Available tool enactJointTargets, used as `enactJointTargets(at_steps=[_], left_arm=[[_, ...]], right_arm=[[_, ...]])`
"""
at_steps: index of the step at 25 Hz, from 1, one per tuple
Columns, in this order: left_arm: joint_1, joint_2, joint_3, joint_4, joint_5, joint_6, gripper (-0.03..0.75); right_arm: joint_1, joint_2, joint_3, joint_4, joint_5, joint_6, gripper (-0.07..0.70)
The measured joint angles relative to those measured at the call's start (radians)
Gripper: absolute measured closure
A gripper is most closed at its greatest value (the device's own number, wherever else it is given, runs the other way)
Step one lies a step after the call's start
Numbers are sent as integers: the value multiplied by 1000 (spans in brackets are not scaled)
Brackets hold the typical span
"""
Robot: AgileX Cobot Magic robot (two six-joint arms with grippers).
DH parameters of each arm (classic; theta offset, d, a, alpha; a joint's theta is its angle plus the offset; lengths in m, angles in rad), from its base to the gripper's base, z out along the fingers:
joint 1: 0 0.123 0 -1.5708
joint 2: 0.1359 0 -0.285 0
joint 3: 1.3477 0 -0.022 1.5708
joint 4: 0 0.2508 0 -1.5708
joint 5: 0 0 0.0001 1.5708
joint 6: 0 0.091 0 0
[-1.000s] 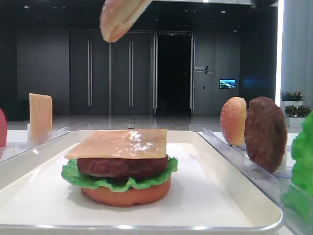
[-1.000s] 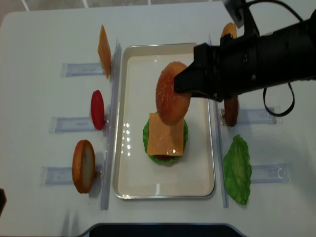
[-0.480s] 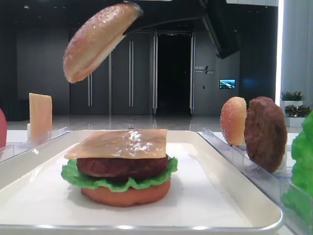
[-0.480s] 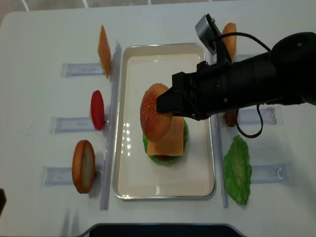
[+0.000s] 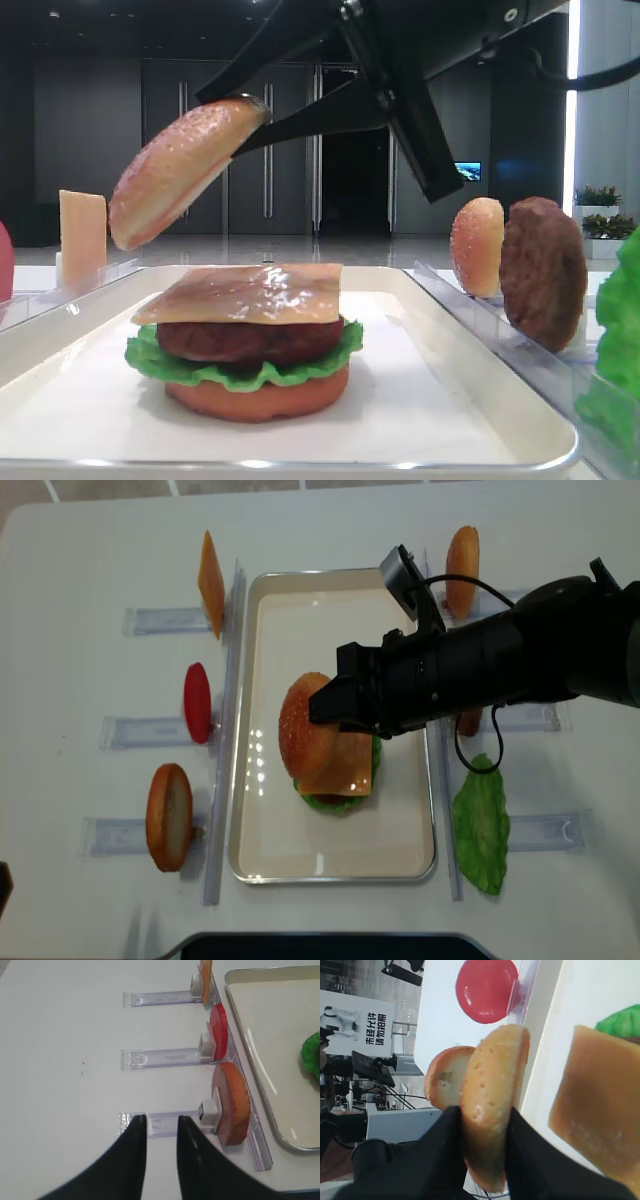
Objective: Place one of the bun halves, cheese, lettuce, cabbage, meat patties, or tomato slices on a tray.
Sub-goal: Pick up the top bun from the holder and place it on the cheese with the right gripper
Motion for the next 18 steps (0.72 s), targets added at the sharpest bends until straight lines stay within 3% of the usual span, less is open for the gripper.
enactJointTargets(at_steps=[18], left_arm=[[0,0,0,0,0,0,557]], right_arm=[[-1,32,1,-2,-21,-27,412]])
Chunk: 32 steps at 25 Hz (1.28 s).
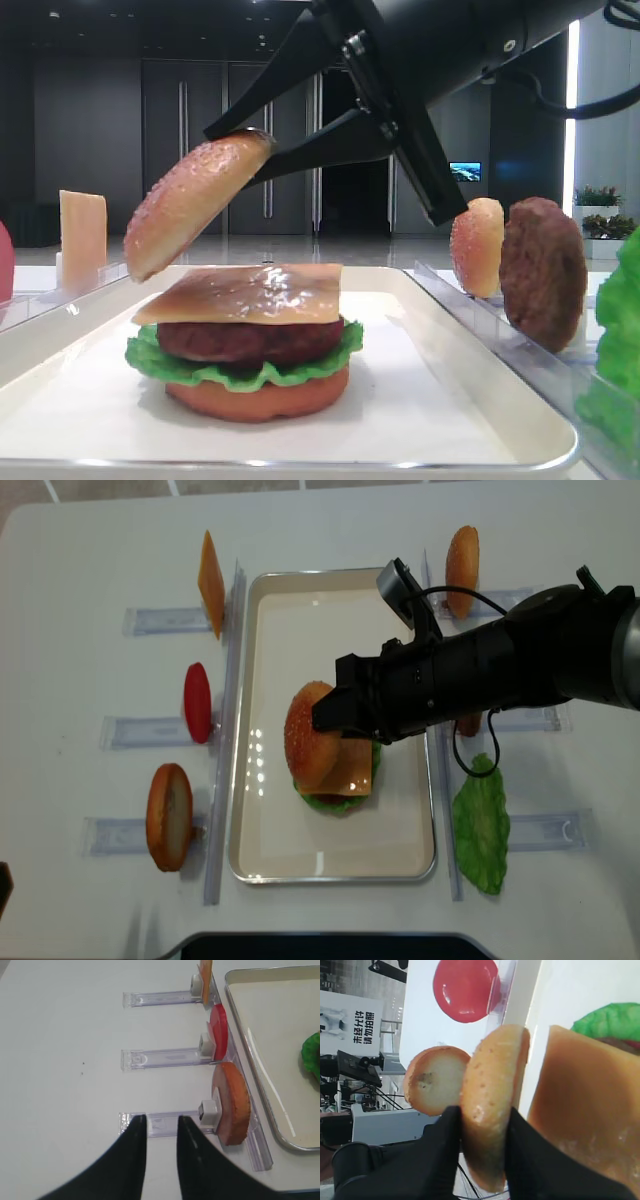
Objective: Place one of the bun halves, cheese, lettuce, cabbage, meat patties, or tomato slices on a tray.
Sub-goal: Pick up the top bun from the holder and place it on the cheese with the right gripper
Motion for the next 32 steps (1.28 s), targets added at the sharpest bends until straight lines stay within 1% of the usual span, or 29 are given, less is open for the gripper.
enactJointTargets(at_steps=[14,32], left_arm=[[0,0,0,0,0,0,557],[0,0,0,0,0,0,557]], right_arm=[[0,0,0,-29,-18,1,412],[0,0,0,-34,-20,22,412]])
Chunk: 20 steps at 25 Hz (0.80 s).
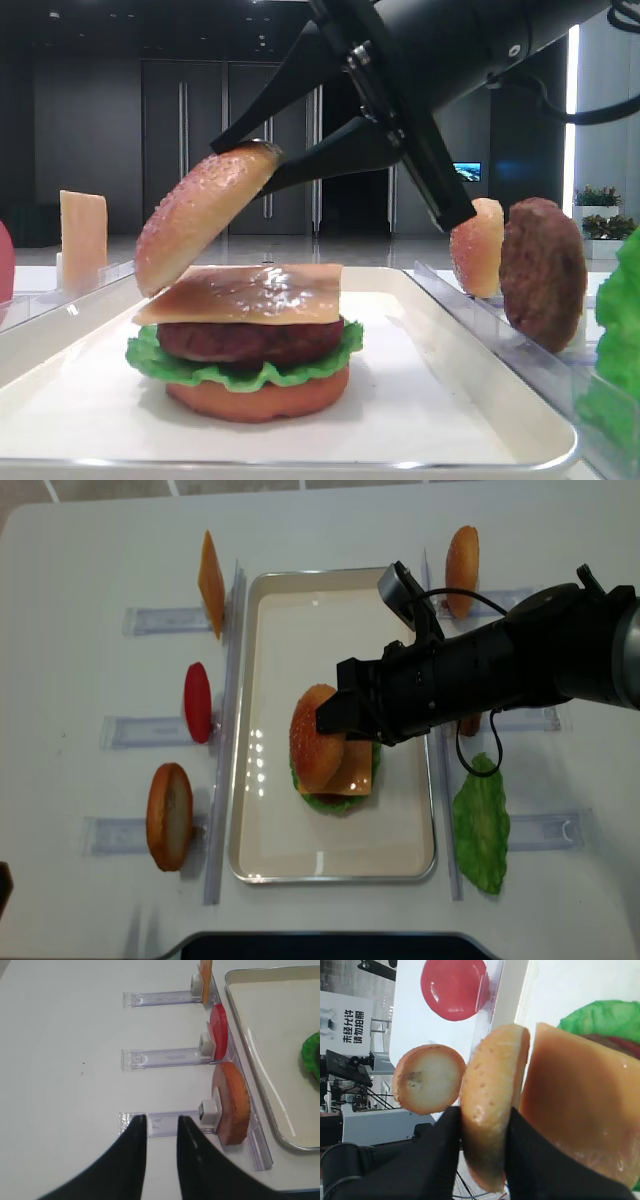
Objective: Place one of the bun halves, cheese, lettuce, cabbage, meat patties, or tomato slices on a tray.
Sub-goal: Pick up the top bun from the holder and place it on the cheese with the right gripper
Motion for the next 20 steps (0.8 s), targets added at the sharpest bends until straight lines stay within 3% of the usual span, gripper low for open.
enactJointTargets(at_steps=[20], left_arm=[[0,0,0,0,0,0,557]], right_arm=[[0,0,0,-2,0,6,412]])
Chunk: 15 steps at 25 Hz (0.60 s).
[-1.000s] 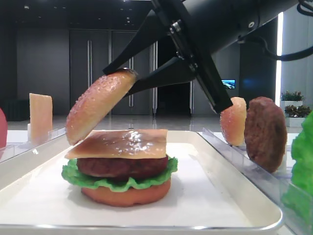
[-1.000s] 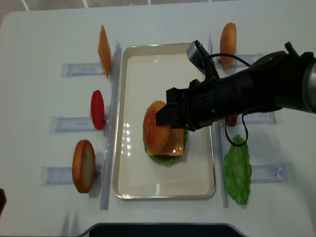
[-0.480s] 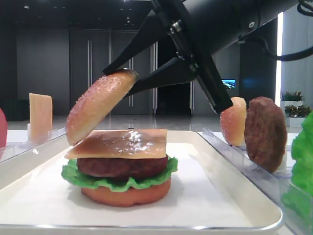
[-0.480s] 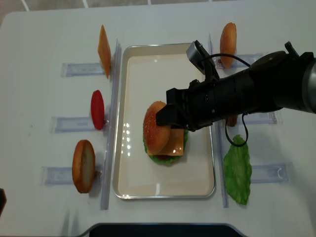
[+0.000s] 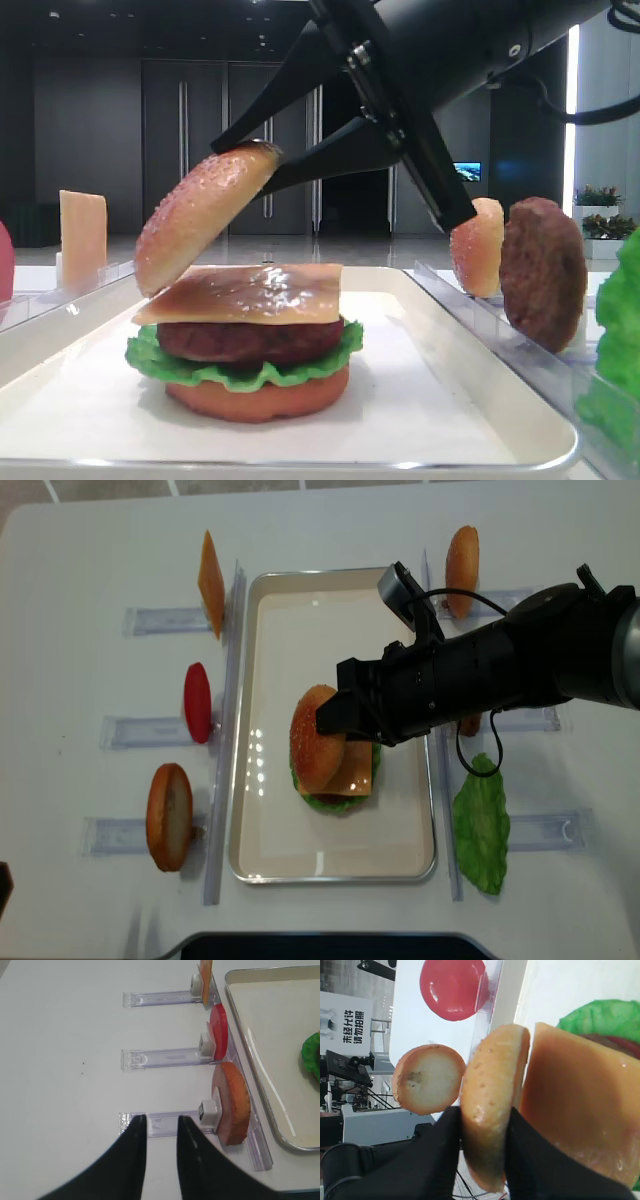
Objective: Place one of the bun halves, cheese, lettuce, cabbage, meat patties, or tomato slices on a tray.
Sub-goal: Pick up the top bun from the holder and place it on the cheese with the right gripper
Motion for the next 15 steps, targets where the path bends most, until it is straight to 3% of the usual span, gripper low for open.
enactJointTargets(at_steps=[15], left_arm=[[0,0,0,0,0,0,557]], right_arm=[[0,0,0,0,0,1,379]])
